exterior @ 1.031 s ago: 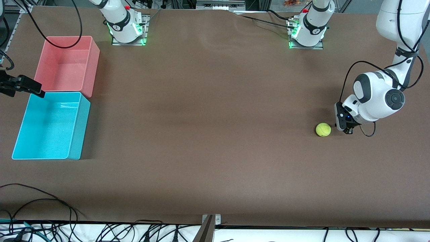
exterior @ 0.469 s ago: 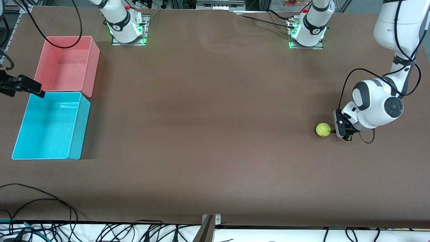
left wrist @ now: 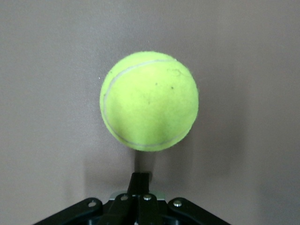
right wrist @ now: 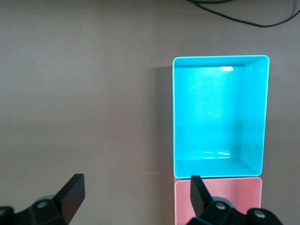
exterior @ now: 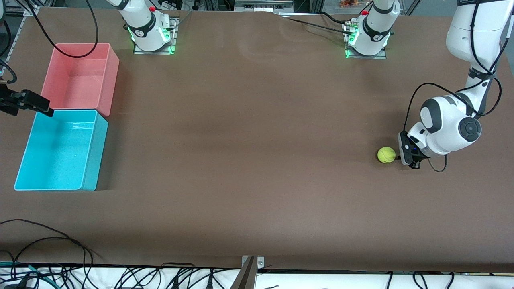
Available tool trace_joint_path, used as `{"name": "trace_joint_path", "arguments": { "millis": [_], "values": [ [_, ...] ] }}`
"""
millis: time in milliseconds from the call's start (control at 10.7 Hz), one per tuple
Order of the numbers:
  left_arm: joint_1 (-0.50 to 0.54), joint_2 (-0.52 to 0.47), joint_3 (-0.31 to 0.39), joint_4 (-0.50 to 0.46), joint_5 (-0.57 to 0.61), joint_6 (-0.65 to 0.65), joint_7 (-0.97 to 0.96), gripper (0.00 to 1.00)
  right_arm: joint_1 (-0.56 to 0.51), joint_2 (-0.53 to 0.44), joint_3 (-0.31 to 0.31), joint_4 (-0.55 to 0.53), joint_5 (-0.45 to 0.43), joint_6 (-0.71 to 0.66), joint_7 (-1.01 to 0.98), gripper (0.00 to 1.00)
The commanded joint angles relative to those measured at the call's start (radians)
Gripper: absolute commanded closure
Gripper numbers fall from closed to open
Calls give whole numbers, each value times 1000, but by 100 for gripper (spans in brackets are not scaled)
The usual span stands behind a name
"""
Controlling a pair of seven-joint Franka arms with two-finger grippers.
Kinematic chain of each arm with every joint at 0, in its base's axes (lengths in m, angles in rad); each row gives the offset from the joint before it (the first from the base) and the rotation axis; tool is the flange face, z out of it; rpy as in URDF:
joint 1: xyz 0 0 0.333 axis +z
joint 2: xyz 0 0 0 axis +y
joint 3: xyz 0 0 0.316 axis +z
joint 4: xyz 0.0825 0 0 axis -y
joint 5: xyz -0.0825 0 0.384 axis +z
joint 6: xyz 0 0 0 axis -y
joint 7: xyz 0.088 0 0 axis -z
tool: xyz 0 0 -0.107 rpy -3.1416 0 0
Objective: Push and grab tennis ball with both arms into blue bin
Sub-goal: 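Push the tennis ball with the left gripper toward the cyan bin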
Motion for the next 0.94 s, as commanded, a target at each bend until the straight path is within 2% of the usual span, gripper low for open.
{"name": "trace_joint_path", "arguments": {
  "millis": [0, 188, 281, 375, 844],
  "values": [
    [-65, 27, 1, 20, -80, -2, -53, 100, -2, 5, 0, 17, -1, -2, 9, 0],
    [-144, 32, -24, 25, -100, -2, -240, 100, -2, 5, -2, 17, -1, -2, 9, 0],
    [-163, 20, -103, 47, -91, -7, -419, 100, -2, 5, -2, 17, -1, -2, 9, 0],
    [-177, 17, -131, 48, -64, -7, -530, 100, -2, 5, 0, 17, -1, -2, 9, 0],
    [-168, 0, -127, 38, -50, -14, -547, 100, -2, 5, -2, 17, -1, -2, 9, 0]
  ]
}}
